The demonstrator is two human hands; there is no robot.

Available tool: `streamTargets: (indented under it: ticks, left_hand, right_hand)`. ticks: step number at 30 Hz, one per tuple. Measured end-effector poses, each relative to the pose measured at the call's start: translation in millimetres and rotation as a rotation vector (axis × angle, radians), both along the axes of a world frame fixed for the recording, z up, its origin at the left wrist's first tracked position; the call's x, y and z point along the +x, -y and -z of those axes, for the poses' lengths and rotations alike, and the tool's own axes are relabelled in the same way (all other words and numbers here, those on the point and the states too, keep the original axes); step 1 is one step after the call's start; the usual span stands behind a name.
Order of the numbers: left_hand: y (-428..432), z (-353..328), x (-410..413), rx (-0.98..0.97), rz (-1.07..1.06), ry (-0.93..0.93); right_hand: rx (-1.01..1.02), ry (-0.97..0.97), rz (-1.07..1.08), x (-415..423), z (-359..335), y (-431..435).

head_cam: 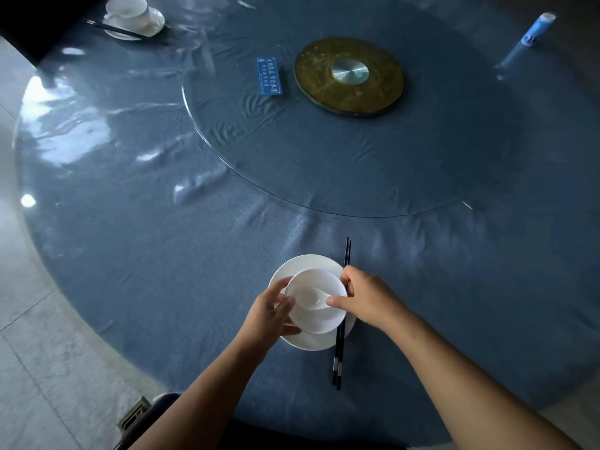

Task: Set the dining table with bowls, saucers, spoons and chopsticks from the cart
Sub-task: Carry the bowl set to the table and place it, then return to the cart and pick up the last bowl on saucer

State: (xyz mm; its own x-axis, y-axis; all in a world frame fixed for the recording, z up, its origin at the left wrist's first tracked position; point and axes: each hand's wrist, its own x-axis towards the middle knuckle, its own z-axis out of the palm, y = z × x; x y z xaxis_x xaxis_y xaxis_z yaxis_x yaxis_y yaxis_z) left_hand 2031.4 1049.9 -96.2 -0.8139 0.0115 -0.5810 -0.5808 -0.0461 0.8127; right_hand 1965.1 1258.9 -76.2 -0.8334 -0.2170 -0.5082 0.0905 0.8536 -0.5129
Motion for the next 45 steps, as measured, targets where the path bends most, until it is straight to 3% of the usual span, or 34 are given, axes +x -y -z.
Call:
streamTargets:
  ticks: [10, 17, 25, 34, 45]
  left_hand:
    - [6, 2, 0, -0.107, 0.085, -0.044]
    - [20, -12, 5, -0.538, 0.226, -0.137]
    - [41, -73, 56, -0.866, 0.232, -0.270]
    - [104, -136, 159, -1.185, 0.112, -0.214]
    - [297, -169, 270, -1.364, -0.115, -0.013]
  right_hand:
    - [0.128, -0.123, 0.029, 5, -1, 1]
    - [0.136, -0.216, 0.023, 20, -26, -16]
    - [0.073, -0.460, -0.207, 42, -80, 0]
    - [0.011, -0.424, -0.596, 102, -128, 115]
    - [-0.113, -0.457, -0.891, 168, -168, 365]
